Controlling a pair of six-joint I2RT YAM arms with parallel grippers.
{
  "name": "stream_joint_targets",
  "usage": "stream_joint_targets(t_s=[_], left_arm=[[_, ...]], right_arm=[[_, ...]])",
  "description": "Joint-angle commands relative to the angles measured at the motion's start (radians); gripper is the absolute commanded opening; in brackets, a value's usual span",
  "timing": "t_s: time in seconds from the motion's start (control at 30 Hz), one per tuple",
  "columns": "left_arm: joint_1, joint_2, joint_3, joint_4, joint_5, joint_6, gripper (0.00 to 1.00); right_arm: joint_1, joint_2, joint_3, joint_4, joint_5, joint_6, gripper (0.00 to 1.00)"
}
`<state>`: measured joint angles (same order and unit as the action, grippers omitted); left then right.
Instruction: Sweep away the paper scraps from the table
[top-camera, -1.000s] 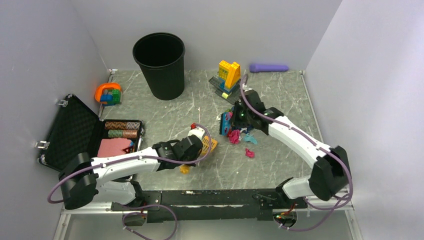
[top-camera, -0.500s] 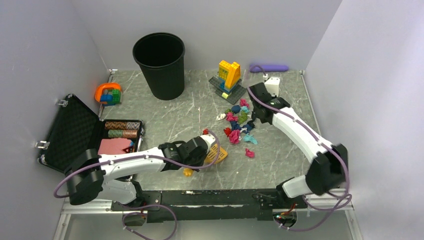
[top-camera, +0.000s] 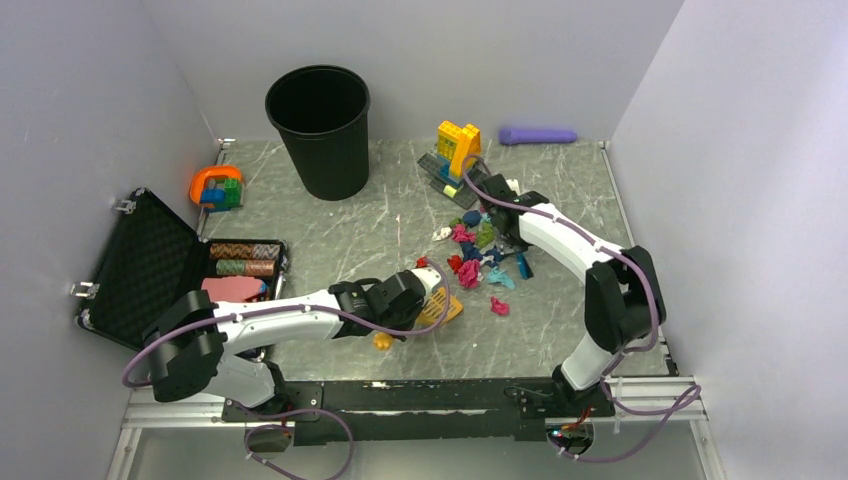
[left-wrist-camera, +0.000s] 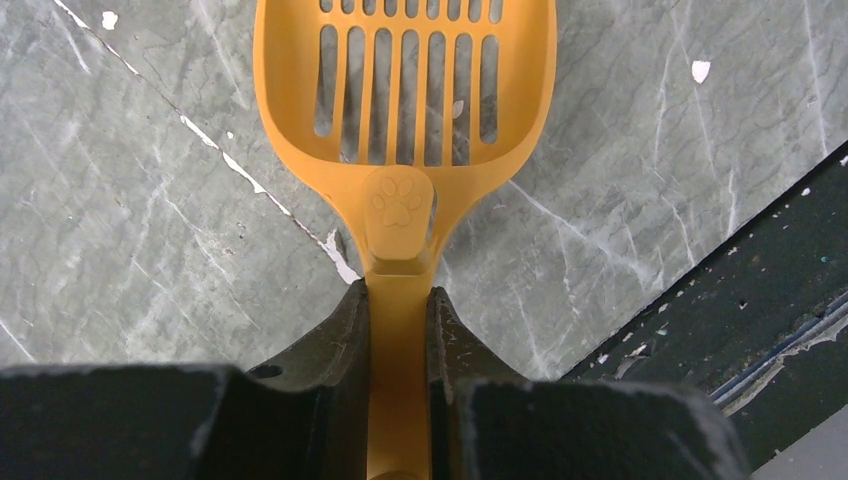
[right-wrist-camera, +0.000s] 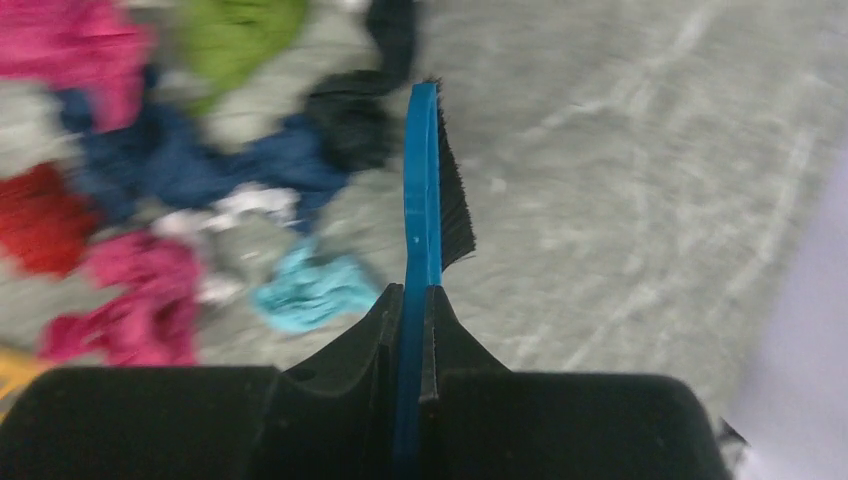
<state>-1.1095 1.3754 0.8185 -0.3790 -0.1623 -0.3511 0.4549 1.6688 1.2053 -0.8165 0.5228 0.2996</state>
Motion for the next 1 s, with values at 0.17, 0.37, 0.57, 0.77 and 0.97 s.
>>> stream_joint_targets(t_s=[0.17, 0.37, 0.57, 0.77, 0.97], left_arm=[[0.031, 0.059, 0.065, 0.02, -0.023, 0.045, 0.0], [0.075, 0.066, 0.085, 0.004, 0.005, 0.045, 0.0], [0.077, 0.084, 0.109, -0.05, 0.006, 0.037, 0.0], [0.09, 0.097, 0.134, -0.1, -0.001, 0.055, 0.0], [0.107, 0.124, 0.153, -0.094, 0.024, 0.065, 0.0]], right_arm=[[0.012, -0.112, 0.049, 0.106, -0.508, -0.063, 0.0], [0.012, -0.172, 0.077, 0.023, -0.305, -0.046, 0.0], [0.013, -0.119, 0.16, -0.034, -0.086, -0.056, 0.0], [0.017, 0.078, 0.288, -0.093, 0.078, -0.09, 0.0], [0.026, 0.236, 0.376, -0.032, 0.103, -0.219, 0.0]])
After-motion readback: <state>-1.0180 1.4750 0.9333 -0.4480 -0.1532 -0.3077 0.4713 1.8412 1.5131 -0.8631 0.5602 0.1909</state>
